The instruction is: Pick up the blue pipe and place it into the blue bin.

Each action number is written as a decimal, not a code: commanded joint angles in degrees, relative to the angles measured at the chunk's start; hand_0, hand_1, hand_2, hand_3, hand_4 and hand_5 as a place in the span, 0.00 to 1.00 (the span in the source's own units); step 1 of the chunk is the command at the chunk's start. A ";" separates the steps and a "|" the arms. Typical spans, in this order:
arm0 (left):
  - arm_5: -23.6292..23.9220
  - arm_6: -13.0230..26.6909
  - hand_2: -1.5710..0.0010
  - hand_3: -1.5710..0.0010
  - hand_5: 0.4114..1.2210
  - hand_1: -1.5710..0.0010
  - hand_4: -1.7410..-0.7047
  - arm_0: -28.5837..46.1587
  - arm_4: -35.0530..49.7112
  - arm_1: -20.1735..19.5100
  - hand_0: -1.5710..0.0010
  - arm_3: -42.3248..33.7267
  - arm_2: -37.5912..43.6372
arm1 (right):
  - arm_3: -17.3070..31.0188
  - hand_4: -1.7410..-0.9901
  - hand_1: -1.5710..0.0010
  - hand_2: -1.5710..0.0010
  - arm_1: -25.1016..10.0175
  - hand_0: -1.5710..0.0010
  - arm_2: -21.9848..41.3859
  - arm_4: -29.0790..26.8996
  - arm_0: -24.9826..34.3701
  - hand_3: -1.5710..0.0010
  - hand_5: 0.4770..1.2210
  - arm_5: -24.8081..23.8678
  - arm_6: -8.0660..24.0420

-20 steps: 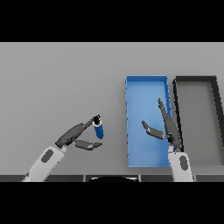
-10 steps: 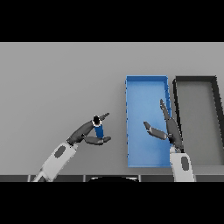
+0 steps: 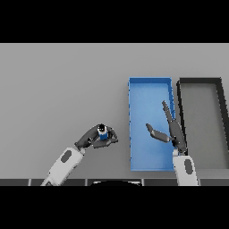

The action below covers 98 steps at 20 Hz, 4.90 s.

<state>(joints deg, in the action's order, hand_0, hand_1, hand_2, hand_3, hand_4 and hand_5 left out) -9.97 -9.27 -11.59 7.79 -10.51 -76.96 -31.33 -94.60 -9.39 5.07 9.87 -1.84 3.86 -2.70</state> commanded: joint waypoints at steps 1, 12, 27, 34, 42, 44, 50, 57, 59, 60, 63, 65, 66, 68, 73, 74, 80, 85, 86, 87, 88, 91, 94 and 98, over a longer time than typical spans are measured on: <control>0.18 1.19 0.17 0.20 0.86 0.19 0.12 0.20 -0.43 -0.37 0.24 -0.92 -0.67 | -0.10 0.75 1.00 1.00 0.29 1.00 0.34 0.34 -0.11 1.00 0.11 -0.18 -0.25; 2.30 -2.64 0.01 0.02 0.99 0.02 0.25 -0.28 -2.92 2.60 0.02 -7.96 -0.90 | 0.61 0.80 1.00 1.00 -0.47 1.00 0.08 1.00 0.39 1.00 0.10 -0.26 0.13; -1.24 5.11 0.00 0.00 1.00 0.00 0.26 -3.58 -4.68 5.51 0.00 -11.96 0.65 | -4.81 0.81 1.00 1.00 -1.32 1.00 0.83 3.11 -3.75 1.00 0.14 -1.28 0.71; -2.86 3.80 0.00 0.00 1.00 0.00 0.26 -2.66 -6.01 6.09 0.00 -12.04 1.86 | -8.84 0.76 0.99 0.98 -1.16 1.00 -0.61 -5.16 -2.91 1.00 0.14 2.77 -3.31; -4.46 4.94 0.00 0.00 1.00 0.00 0.26 -1.57 -8.14 6.65 0.00 -13.03 2.67 | -22.32 0.73 1.00 1.00 -12.21 1.00 2.31 -16.67 4.56 1.00 0.09 15.22 9.09; -4.77 5.82 0.00 0.00 1.00 0.00 0.26 -2.09 -8.75 6.69 0.00 -12.62 3.38 | -23.86 0.69 1.00 1.00 -13.38 1.00 4.43 -17.41 7.35 1.00 0.08 17.17 10.93; -5.83 5.93 0.00 0.00 1.00 0.00 0.26 -2.62 -10.42 8.03 0.00 -12.30 4.38 | -25.02 0.67 1.00 1.00 -12.89 1.00 10.22 -20.83 14.67 1.00 0.06 19.58 20.19; -8.78 6.30 0.00 0.00 1.00 0.00 0.26 -1.56 -10.28 9.42 0.00 -13.07 5.15 | -17.59 0.73 1.00 1.00 -8.33 1.00 15.50 -22.13 23.90 1.00 0.05 23.51 24.64; -10.22 6.09 0.00 0.00 1.00 0.00 0.26 -1.52 -9.49 9.32 0.00 -12.61 6.04 | -16.15 0.73 1.00 1.00 -6.75 1.00 16.62 -22.68 25.52 1.00 0.05 24.15 25.17; -10.74 6.58 0.00 0.00 1.00 0.00 0.26 -1.87 -9.65 10.18 0.00 -11.90 5.77 | -15.35 0.72 1.00 1.00 -5.85 1.00 16.78 -23.26 27.26 1.00 0.05 23.98 26.10; -11.48 4.80 0.00 0.00 1.00 0.00 0.27 -1.44 -10.51 10.29 0.00 -12.23 6.43 | -12.00 0.70 0.98 0.96 -4.18 1.00 18.03 -22.67 29.63 1.00 0.05 25.06 26.94; -11.67 6.85 0.00 0.00 1.00 0.00 0.22 -1.59 -10.56 10.98 0.00 -11.75 6.90 | -10.06 0.65 0.85 0.84 -3.44 0.89 17.58 -23.53 31.72 0.91 0.06 25.69 27.46; -12.07 7.81 0.02 0.17 1.00 0.00 0.17 -1.73 -10.24 10.93 0.00 -11.48 7.44 | -9.29 0.58 0.72 0.73 -2.81 0.75 17.89 -23.51 32.22 0.80 0.06 25.89 27.45; -11.62 9.05 0.02 0.26 1.00 0.00 0.11 -1.38 -10.63 11.74 0.00 -11.36 7.43 | -8.42 0.39 0.47 0.47 -2.70 0.48 18.53 -22.02 32.35 0.58 0.07 26.29 25.43; -12.70 6.49 0.01 0.15 1.00 0.00 0.04 -1.56 -11.10 12.37 0.00 -11.37 8.02 | -7.93 0.35 0.15 0.15 -0.16 0.16 18.58 -23.53 31.19 0.22 0.53 24.84 22.52; -13.19 6.77 0.01 0.16 1.00 0.00 0.03 -1.15 -10.78 12.10 0.00 -12.13 8.45 | -8.01 0.35 0.12 0.12 0.08 0.13 18.72 -22.59 31.05 0.18 0.62 24.74 21.40; -12.75 5.37 0.01 0.09 1.00 0.00 0.01 -0.90 -12.15 12.63 0.00 -11.68 8.50 | -9.01 0.33 0.03 0.03 2.00 0.03 18.35 -22.93 29.08 0.05 0.90 25.77 21.75; -12.12 4.67 0.15 0.33 1.00 0.13 0.11 -0.72 -13.48 12.47 0.08 -12.39 8.75 | -9.78 0.33 0.01 0.01 4.58 0.01 17.70 -22.66 27.89 0.02 0.97 24.67 23.07; -12.63 4.81 0.32 0.46 1.00 0.30 0.22 -0.65 -14.27 12.37 0.25 -12.56 8.36 | -10.46 0.33 0.01 0.01 4.63 0.01 17.77 -22.24 27.59 0.01 0.97 24.65 23.34; -13.19 5.06 0.46 0.57 1.00 0.44 0.32 -1.02 -15.35 12.04 0.40 -11.99 8.42 | -10.10 0.33 0.01 0.01 5.20 0.01 17.70 -21.37 27.63 0.01 0.98 24.58 24.09; -14.40 5.14 0.56 0.66 1.00 0.55 0.41 -1.77 -15.89 11.86 0.52 -11.51 8.84 | -10.16 0.32 0.01 0.01 5.92 0.01 17.73 -20.75 27.49 0.01 0.98 24.47 24.40; -16.92 5.27 0.78 0.82 0.80 0.77 0.59 -1.33 -16.85 11.60 0.75 -11.34 9.15 | -10.35 0.32 0.00 0.00 6.78 0.00 16.74 -20.24 27.57 0.00 0.99 25.16 26.36; -17.61 9.98 0.89 0.91 0.54 0.88 0.68 -1.56 -15.85 11.53 0.87 -11.20 9.81 | -10.49 0.32 0.00 0.00 8.20 0.00 16.40 -19.33 27.20 0.00 1.00 25.89 24.72; -16.87 12.16 0.95 0.96 0.28 0.95 0.74 -1.33 -15.09 11.92 0.95 -10.75 10.65 | -10.55 0.32 0.00 0.00 9.07 0.00 15.15 -17.53 27.36 0.00 1.00 26.80 23.81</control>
<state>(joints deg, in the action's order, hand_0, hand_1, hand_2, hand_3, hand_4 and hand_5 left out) -26.82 2.97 -12.94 -7.32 1.42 -87.71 -20.67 -105.16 -0.36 20.18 -7.58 25.53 30.75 20.98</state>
